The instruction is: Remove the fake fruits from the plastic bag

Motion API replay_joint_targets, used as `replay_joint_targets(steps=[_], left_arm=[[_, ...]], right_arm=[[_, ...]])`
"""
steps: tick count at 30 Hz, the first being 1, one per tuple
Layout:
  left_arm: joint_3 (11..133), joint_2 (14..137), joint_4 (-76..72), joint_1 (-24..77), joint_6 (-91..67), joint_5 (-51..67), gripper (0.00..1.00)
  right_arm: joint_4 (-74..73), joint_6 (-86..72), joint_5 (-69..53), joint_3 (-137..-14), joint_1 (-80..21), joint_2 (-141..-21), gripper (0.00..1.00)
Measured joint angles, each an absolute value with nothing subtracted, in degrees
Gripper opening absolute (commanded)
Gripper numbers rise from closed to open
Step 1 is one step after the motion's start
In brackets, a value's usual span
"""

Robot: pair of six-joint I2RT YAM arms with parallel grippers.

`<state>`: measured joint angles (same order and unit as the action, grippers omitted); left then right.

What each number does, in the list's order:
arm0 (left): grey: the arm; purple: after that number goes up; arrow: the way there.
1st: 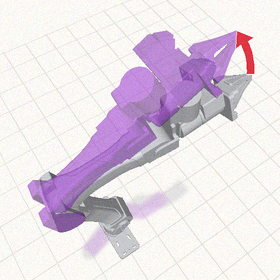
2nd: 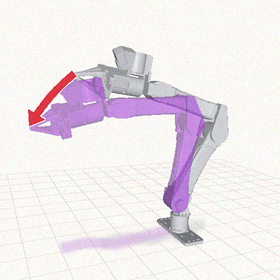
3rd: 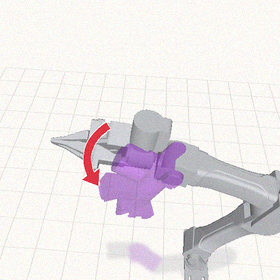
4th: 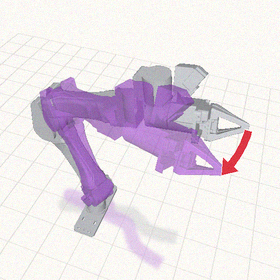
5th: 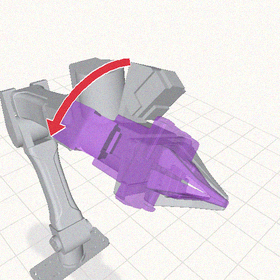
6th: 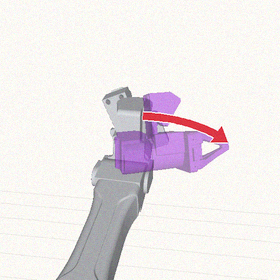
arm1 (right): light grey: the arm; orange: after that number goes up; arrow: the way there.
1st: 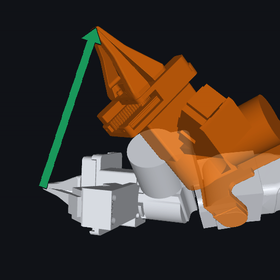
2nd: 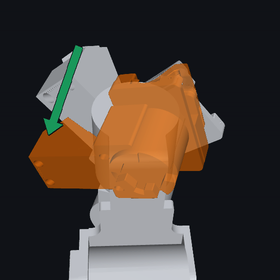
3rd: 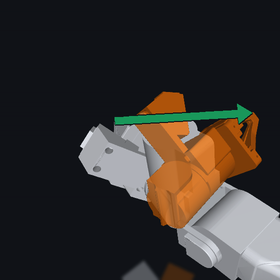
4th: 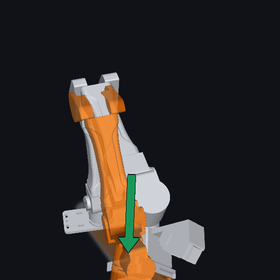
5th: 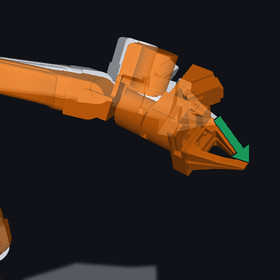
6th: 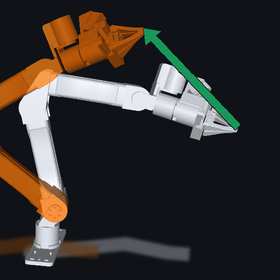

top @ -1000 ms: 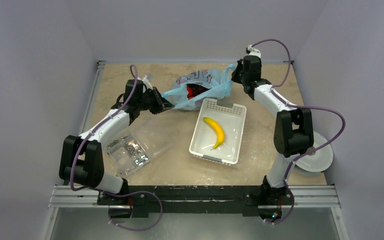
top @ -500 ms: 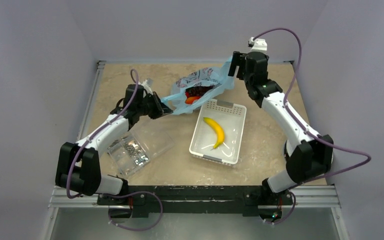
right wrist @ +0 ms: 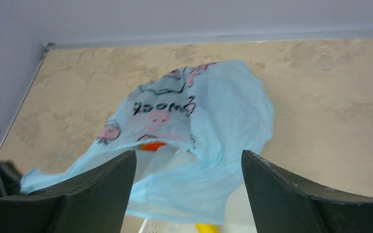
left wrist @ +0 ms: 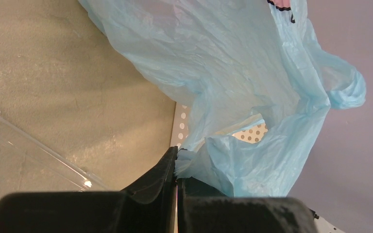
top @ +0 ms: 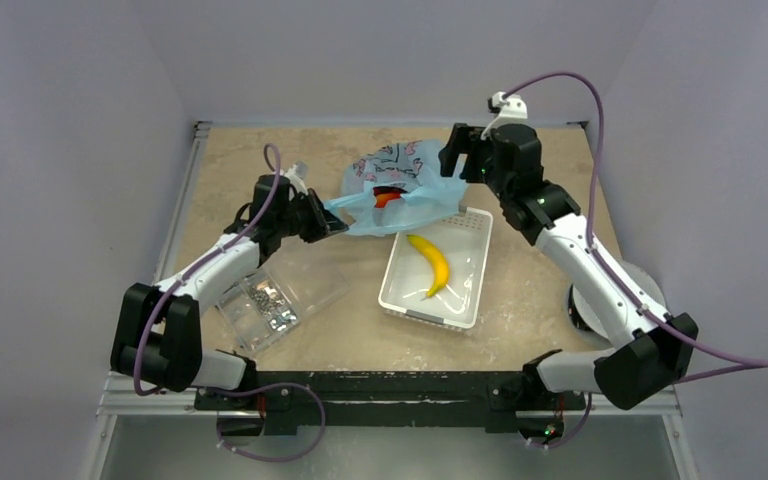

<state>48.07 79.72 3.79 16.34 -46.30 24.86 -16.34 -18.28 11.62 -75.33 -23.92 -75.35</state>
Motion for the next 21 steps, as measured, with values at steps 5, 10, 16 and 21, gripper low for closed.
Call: replay_joint_targets(steps=[5, 10, 16, 21], left_arm=[[48.1, 79.7, 2.3, 16.8, -47.0, 24.9, 0.0], [48.1, 79.8, 1.7, 17.3, -47.4, 24.9, 0.0], [48.1, 79.8, 1.8, 17.3, -47.3, 24.7, 0.0], [48.1, 79.7, 1.8, 17.3, -47.3, 24.6, 0.0]], right_arm=[[-11.9, -19.7, 6.9, -71.3, -33.0, -75.2, 0.32], [-6.9, -20.1, 1.2, -70.8, -38.7, -81.1, 0.13], [-5.2, -21.3, 2.0, -71.5, -39.6, -90.9, 0.0], [-5.4, -21.6, 4.8, -72.7, -39.4, -98.1, 0.0]])
